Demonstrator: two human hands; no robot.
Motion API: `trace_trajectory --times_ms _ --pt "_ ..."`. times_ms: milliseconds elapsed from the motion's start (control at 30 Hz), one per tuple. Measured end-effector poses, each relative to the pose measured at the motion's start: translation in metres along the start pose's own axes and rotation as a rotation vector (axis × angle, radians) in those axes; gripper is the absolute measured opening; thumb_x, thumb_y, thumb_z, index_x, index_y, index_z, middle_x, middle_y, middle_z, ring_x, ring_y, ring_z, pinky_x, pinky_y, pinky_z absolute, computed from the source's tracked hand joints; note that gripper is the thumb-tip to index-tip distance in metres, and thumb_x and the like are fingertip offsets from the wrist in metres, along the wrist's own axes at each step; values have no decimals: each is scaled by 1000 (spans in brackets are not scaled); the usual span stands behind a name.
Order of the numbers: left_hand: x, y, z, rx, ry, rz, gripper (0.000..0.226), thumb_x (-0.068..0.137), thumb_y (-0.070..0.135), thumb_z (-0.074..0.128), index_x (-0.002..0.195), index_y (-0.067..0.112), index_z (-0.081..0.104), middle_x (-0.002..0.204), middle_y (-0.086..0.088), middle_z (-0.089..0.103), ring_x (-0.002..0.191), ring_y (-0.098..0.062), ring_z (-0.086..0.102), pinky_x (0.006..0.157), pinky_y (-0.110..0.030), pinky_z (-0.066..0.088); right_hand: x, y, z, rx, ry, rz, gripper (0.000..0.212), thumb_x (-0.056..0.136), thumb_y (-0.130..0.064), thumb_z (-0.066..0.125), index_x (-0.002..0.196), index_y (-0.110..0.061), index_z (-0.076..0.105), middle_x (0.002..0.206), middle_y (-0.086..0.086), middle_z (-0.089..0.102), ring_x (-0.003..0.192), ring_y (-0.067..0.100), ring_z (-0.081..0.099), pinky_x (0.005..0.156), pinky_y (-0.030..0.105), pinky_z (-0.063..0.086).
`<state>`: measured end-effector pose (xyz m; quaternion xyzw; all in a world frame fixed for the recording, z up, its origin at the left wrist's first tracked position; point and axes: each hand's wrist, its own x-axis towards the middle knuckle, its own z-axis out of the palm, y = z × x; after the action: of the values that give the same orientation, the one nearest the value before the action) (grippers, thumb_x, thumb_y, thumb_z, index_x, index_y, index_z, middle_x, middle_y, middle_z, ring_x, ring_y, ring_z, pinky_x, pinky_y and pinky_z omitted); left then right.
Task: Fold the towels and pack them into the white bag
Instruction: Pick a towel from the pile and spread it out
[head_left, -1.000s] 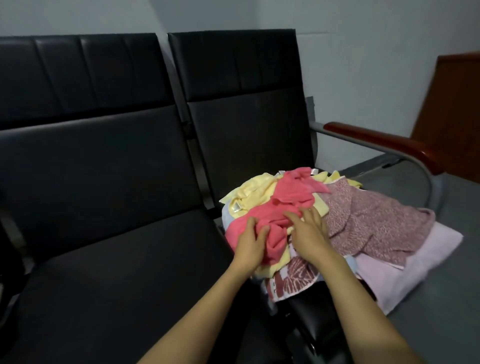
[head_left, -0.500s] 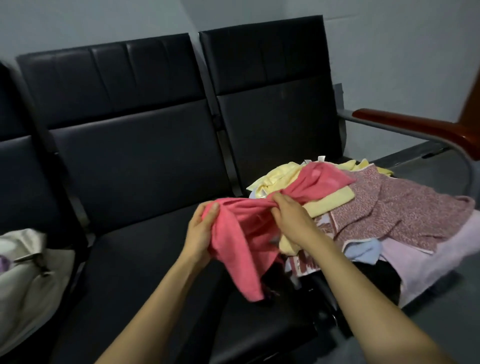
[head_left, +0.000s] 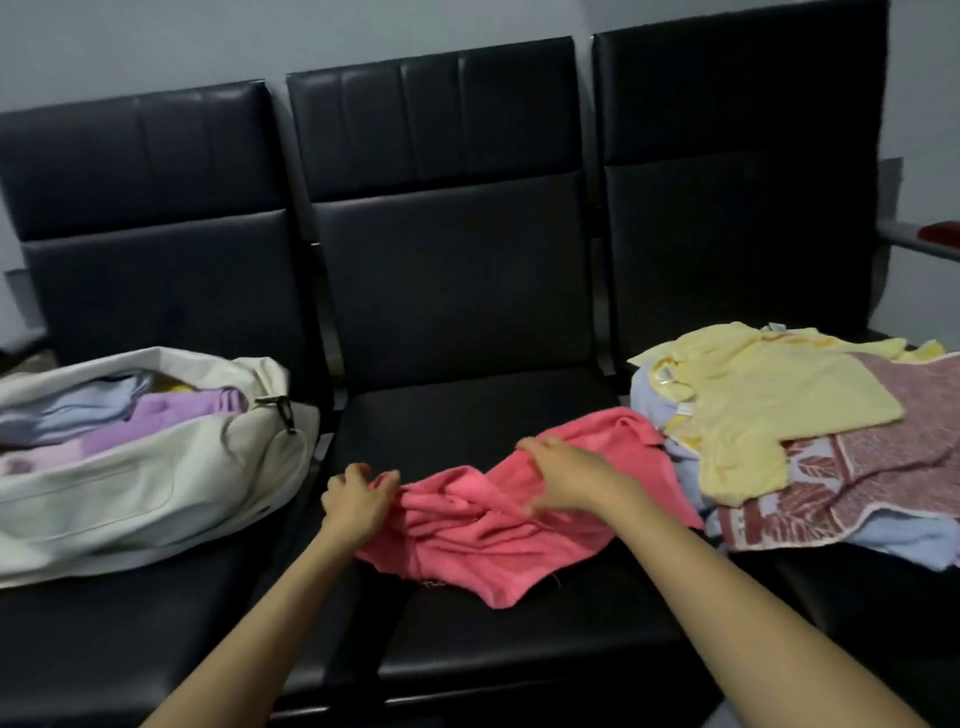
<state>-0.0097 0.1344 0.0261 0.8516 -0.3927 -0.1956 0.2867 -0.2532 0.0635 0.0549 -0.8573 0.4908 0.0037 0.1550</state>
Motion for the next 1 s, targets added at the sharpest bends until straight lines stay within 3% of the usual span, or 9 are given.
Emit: trace_trajectory --times_ms 100,300,367,467,567,633,867,933,1000 --pt "-4 -2 0 214 -82 162 71 84 55 62 143 21 39 146 -13 35 136 -32 32 112 -44 27 2 24 0 -123 -252 197 99 76 -43 76 153 -22 18 158 8 21 136 27 40 107 38 39" --pt "-11 -4 -10 169 -349 369 86 70 77 50 135 21 52 130 -2 59 121 -17 54 105 -32 38 6 33 4 -234 -218 147 45 90 -10 54 134 -12 46 133 16 52 98 25 55 73 30 46" --pt "-9 -9 -10 334 -374 382 98 51 86 41 127 26 58 119 -1 63 114 -20 58 99 -33 43 3 34 0 -57 -119 116 27 94 -12 49 121 -16 49 112 14 65 92 27 65 73 34 49" --pt "-1 -12 -13 348 -284 370 43 66 70 59 82 30 65 87 1 61 96 -24 63 83 -34 48 -7 33 -18 369 186 21 15 98 -15 45 87 -23 42 59 4 64 56 20 66 54 30 48" --pt "4 -4 -18 99 13 397 16 86 33 64 76 20 61 85 -4 54 88 -27 59 76 -34 45 -10 25 -36 701 550 -79 22 99 -13 45 84 -29 39 61 11 62 53 32 60 45 30 43" --pt "5 5 -20 -157 77 321 17 88 21 57 74 15 51 80 -4 54 77 -22 54 63 -32 39 -3 20 -40 898 590 -100 23 99 -12 48 86 -29 38 68 16 59 52 37 57 41 29 40" --pt "15 7 -20 -35 -374 252 14 84 18 65 95 19 57 84 0 63 72 -15 62 56 -24 46 16 11 -30 218 -384 240 29 85 -8 68 109 -13 55 57 2 56 41 8 47 41 21 40" --pt "19 14 -16 -329 -339 192 10 88 7 60 87 16 60 70 -3 59 50 -8 56 44 -21 43 38 11 -37 83 -199 180 9 86 -6 61 93 -11 63 65 5 62 55 14 55 52 24 43" --pt "29 20 -14 -782 -137 73 15 89 -6 54 88 10 55 76 -8 55 51 -7 55 45 -19 46 67 12 -47 289 290 28 26 87 1 52 102 -17 62 98 11 64 90 19 60 73 26 46"
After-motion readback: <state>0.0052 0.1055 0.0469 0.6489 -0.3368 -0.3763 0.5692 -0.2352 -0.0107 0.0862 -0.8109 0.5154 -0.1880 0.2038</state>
